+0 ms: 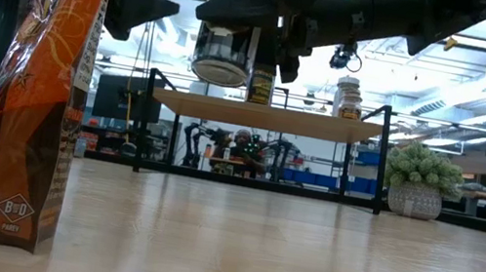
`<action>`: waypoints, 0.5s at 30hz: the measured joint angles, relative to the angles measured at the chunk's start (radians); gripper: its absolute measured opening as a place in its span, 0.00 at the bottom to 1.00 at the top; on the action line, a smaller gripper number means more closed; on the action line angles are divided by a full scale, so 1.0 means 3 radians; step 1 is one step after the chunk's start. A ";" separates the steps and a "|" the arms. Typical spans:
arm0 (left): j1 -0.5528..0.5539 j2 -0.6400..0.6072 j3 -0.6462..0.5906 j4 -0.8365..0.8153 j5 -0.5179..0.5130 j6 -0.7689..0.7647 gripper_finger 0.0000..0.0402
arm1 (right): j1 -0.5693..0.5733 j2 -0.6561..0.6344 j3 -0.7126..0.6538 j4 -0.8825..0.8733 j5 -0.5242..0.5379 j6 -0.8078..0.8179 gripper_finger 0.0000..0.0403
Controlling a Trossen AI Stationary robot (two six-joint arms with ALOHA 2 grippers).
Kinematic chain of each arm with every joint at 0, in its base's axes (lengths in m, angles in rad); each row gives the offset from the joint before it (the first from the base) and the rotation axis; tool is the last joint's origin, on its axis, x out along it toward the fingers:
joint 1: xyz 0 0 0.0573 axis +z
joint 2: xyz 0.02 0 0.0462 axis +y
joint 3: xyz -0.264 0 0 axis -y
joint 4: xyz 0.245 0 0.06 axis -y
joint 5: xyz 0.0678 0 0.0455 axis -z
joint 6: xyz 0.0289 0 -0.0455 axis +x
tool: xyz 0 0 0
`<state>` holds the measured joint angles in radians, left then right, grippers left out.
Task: Shelf spices
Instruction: Put the brown seasoning bottle on the shelf
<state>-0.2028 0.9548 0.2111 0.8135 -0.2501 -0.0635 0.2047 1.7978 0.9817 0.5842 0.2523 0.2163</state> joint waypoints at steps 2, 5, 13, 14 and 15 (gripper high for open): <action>0.0000 0.0006 0.0000 0.0002 -0.0001 -0.0030 0.85 | 0.0000 0.0001 0.0000 0.0001 -0.0008 0.0002 0.69; 0.0000 0.0006 0.0000 0.0012 -0.0044 -0.0151 0.88 | -0.0015 0.0001 0.0000 0.0009 -0.0057 -0.0017 0.69; 0.0000 0.0005 0.0000 0.0042 -0.0066 -0.0442 0.88 | -0.0159 0.0001 0.0001 0.0128 -0.0205 -0.0031 0.69; 0.0000 0.0005 0.0000 0.0043 -0.0066 -0.0441 0.88 | -0.0173 0.0001 0.0001 0.0148 -0.0240 -0.0032 0.69; 0.0000 0.0005 0.0000 0.0043 -0.0066 -0.0440 0.88 | -0.0183 0.0001 0.0003 0.0153 -0.0267 -0.0032 0.69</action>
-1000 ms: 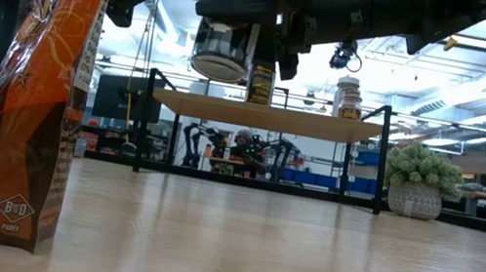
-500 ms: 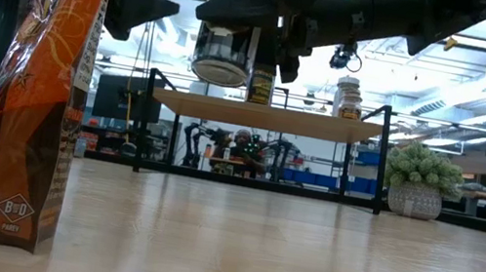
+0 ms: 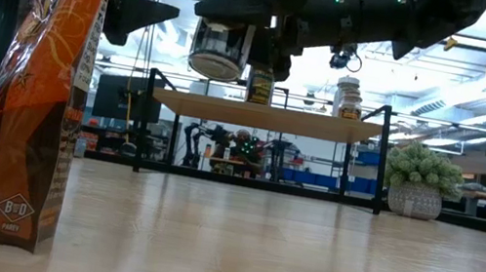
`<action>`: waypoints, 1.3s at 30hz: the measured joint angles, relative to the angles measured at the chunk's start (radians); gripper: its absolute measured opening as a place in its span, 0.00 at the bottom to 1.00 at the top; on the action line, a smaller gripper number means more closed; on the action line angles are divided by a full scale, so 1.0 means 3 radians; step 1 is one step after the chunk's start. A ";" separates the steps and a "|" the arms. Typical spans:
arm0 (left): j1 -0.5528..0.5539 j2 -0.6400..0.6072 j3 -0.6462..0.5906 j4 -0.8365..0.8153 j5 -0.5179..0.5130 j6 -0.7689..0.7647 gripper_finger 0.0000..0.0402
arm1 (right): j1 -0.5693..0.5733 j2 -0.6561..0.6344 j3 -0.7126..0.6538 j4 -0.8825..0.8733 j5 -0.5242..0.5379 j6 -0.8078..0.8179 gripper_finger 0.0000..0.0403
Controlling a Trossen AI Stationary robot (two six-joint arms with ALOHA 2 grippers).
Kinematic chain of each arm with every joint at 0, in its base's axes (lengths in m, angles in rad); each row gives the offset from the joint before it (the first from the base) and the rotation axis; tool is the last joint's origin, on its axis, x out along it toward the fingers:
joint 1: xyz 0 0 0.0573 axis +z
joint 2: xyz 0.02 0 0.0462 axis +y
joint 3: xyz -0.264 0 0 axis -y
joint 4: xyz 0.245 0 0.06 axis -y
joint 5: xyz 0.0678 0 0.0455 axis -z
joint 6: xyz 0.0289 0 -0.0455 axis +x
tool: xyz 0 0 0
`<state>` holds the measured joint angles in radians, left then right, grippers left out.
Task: Shelf spices
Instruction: Put the brown seasoning bottle on the shelf
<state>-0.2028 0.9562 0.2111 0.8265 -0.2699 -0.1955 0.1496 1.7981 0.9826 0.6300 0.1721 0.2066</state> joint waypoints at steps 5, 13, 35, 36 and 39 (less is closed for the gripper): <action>0.0000 0.0157 0.0122 -0.0003 0.0082 0.0089 0.88 | -0.0025 0.0000 0.0006 -0.0011 -0.0066 0.0000 0.69; 0.0000 0.0710 0.0551 -0.0001 0.0189 0.0292 0.88 | -0.0025 0.0001 0.0110 -0.0115 -0.0065 -0.0098 0.69; 0.0000 0.1356 0.1097 0.0033 0.0289 0.0300 0.79 | 0.0091 0.0001 0.0108 -0.0156 -0.0053 -0.0244 0.69; 0.0000 0.1356 0.1097 0.0040 0.0286 0.0300 0.77 | 0.0090 0.0001 0.0108 -0.0154 -0.0053 -0.0245 0.69; 0.0000 0.1356 0.1097 0.0041 0.0275 0.0303 0.70 | 0.0088 0.0001 0.0107 -0.0154 -0.0039 -0.0236 0.69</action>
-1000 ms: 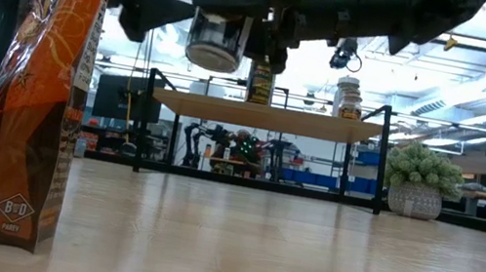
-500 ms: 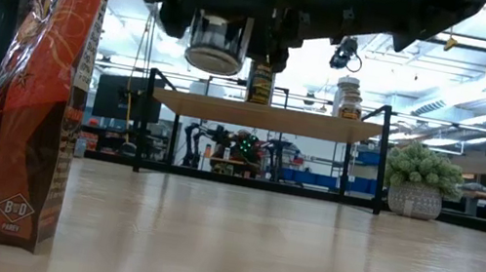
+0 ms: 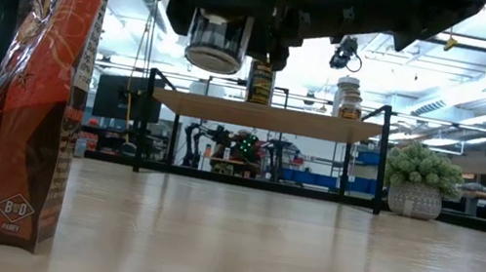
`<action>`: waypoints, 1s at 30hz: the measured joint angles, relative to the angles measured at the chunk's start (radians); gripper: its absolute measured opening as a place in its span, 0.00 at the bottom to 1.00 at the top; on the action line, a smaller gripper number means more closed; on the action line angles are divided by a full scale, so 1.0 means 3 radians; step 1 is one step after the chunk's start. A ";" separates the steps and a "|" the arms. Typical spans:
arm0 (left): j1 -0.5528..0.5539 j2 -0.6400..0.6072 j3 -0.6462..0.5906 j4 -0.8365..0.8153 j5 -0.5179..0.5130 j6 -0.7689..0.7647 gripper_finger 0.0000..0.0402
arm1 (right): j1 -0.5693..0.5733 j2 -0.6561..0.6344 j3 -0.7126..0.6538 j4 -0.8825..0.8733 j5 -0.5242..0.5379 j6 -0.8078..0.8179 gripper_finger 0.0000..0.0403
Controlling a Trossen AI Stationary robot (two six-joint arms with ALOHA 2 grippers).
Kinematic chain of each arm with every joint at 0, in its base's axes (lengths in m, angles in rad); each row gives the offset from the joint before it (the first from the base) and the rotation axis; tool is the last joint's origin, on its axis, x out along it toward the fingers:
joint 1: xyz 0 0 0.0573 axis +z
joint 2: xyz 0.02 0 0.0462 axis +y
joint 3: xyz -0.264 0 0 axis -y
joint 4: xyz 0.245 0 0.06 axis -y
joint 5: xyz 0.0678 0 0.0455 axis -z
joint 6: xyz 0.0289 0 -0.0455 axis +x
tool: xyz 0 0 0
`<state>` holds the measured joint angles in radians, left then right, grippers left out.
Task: Shelf spices
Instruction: Put the brown seasoning bottle on the shelf
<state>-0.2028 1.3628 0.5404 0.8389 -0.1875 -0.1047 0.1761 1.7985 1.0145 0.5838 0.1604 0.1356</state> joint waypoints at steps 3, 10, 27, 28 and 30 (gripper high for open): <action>0.0000 0.0000 0.0000 0.0010 -0.0003 0.0001 0.66 | 0.0000 0.0000 0.0000 0.0005 0.0003 0.0006 0.69; 0.0000 0.0000 0.0000 0.0018 -0.0004 0.0000 0.72 | 0.0001 0.0000 -0.0001 0.0018 0.0000 0.0006 0.70; 0.0000 0.0000 -0.0003 0.0013 -0.0013 -0.0004 0.71 | 0.0001 -0.0001 -0.0001 -0.0052 0.0002 0.0098 0.77; 0.0001 0.0000 -0.0003 0.0015 -0.0016 -0.0004 0.71 | 0.0001 -0.0001 -0.0001 -0.0055 0.0001 0.0115 0.78; 0.0001 0.0000 -0.0003 0.0013 -0.0018 -0.0004 0.71 | -0.0004 -0.0001 -0.0001 -0.0068 0.0001 0.0131 0.81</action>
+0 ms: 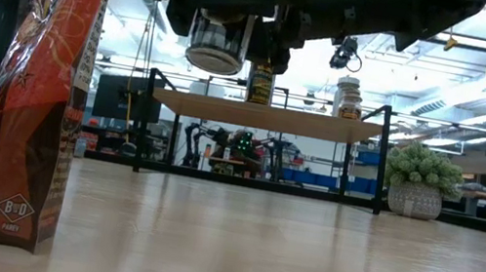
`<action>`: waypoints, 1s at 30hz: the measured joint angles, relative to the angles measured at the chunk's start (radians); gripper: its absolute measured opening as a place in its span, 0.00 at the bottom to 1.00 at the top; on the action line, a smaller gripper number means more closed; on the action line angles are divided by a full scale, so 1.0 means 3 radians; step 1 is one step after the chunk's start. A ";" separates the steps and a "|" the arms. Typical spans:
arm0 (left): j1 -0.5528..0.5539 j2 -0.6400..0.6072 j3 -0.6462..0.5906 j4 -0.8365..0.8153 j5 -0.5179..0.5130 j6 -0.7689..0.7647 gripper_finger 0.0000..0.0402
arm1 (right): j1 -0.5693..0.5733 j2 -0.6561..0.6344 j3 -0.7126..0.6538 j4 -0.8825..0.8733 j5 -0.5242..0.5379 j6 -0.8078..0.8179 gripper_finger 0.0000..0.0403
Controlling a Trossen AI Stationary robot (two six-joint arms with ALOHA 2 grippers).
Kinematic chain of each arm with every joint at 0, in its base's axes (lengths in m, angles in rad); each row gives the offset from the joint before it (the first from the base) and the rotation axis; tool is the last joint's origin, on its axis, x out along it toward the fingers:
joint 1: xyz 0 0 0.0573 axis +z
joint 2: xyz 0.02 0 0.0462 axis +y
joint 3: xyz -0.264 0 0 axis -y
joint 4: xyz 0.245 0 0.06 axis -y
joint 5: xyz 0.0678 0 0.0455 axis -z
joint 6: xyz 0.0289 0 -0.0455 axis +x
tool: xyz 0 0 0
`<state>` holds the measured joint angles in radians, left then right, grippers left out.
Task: Shelf spices
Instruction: Put the brown seasoning bottle on the shelf
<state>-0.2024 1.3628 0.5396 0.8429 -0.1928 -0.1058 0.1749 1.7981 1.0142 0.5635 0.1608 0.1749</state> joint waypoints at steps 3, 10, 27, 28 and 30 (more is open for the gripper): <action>0.0000 0.0000 0.0000 0.0000 0.0000 0.0000 0.71 | 0.0000 0.0000 0.0000 -0.0003 0.0000 -0.0008 0.86; 0.0005 -0.0001 0.0000 -0.0006 -0.0017 0.0013 0.71 | 0.0003 -0.0086 0.0000 -0.0336 0.0301 -0.0228 0.87; 0.0061 -0.0014 0.0003 0.0093 0.0004 0.0054 0.71 | 0.0052 -0.0569 0.0000 -0.1160 0.0436 0.0050 0.86; 0.0061 -0.0013 0.0002 0.0088 0.0000 0.0054 0.71 | 0.0051 -0.0563 0.0000 -0.1187 0.0435 0.0050 0.86; 0.0065 -0.0011 -0.0003 0.0084 -0.0001 0.0053 0.71 | 0.0051 -0.0566 -0.0001 -0.1212 0.0436 0.0032 0.86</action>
<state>-0.1829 1.3594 0.5388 0.8681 -0.1932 -0.0898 0.1902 1.6284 1.0138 0.2000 0.2916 0.1845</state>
